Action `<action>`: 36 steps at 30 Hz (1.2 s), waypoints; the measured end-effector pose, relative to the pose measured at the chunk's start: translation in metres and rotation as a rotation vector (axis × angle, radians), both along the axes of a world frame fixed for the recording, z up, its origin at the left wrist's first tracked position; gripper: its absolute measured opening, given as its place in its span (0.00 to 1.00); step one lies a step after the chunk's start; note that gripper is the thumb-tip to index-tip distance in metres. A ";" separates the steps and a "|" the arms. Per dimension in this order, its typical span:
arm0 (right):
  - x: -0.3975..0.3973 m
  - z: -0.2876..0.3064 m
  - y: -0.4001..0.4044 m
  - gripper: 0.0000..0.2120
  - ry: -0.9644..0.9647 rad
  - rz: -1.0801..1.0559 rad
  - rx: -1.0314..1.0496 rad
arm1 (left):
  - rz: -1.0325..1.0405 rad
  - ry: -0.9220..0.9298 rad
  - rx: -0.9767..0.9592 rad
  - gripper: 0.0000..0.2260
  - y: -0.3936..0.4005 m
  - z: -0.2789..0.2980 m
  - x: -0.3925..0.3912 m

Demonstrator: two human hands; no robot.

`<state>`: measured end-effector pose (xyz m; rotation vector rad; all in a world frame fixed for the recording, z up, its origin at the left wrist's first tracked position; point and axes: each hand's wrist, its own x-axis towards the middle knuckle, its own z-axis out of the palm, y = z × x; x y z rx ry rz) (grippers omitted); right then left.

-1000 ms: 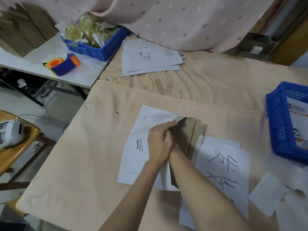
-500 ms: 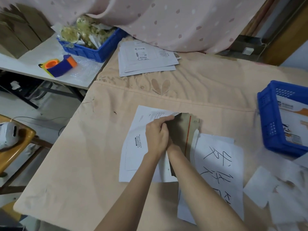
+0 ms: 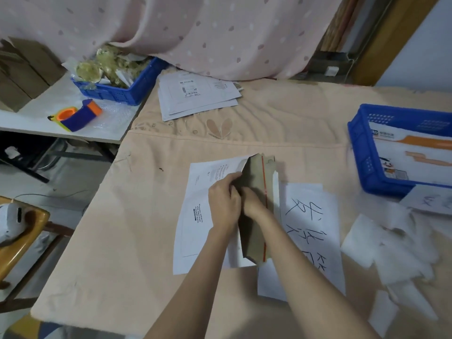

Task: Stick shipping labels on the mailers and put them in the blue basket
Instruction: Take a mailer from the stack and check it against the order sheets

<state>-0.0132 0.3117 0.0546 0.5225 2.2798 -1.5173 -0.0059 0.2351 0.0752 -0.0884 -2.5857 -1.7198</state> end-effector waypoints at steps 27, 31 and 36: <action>0.147 -0.061 0.137 0.11 -0.372 -0.682 0.756 | -0.131 0.106 -0.343 0.20 0.079 -0.018 0.049; 0.142 -0.061 0.140 0.19 -0.318 -0.756 0.650 | -0.122 0.111 -0.378 0.20 0.079 -0.020 0.045; 0.135 -0.051 0.155 0.18 -0.183 -0.922 0.482 | -0.109 0.090 -0.387 0.20 0.076 -0.024 0.039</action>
